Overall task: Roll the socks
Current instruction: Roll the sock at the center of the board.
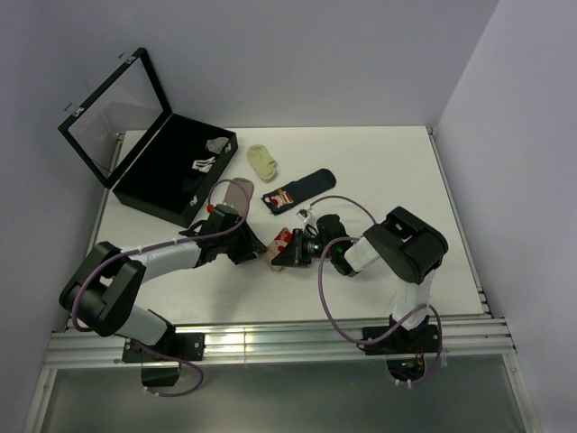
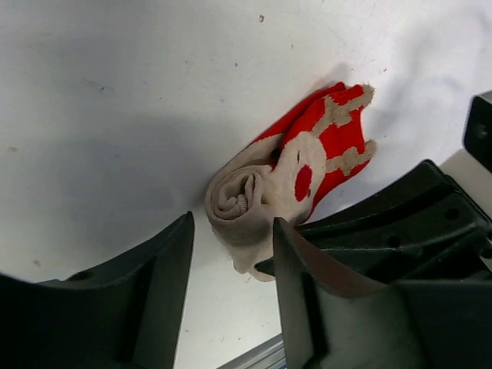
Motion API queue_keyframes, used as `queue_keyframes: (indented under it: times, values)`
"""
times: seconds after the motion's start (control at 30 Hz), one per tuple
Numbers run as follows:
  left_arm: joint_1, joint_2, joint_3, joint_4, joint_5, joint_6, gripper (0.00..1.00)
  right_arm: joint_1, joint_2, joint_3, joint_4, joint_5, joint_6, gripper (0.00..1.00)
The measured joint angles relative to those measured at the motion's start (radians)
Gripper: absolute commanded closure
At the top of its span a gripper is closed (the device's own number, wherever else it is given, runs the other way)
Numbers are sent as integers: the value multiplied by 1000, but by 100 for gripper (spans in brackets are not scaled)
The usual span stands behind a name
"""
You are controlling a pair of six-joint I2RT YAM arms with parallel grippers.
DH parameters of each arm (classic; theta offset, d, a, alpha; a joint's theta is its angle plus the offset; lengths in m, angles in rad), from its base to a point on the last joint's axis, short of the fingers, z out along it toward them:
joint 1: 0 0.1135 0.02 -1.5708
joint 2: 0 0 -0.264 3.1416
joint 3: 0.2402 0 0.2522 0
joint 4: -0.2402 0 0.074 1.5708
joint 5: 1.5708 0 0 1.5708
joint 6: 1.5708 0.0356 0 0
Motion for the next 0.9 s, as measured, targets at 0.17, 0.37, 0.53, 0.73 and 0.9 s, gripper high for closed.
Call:
queue_keyframes:
  times: [0.17,0.37,0.53,0.73,0.9]
  values:
    - [0,25,-4,42,18,-10,70,-20,38,-1,54,-42,60,100]
    - [0,75,8,70,33,-15,97,-27,40,1,42,-48,64,92]
    - [-6,135,111,-24,41,4,100,-26,-42,16,-104,3,-8,66]
    - [-23,187,256,-225,-8,46,100,41,-199,88,-433,202,-164,51]
    - [-29,219,337,-345,-49,73,100,178,-315,181,-663,481,-272,49]
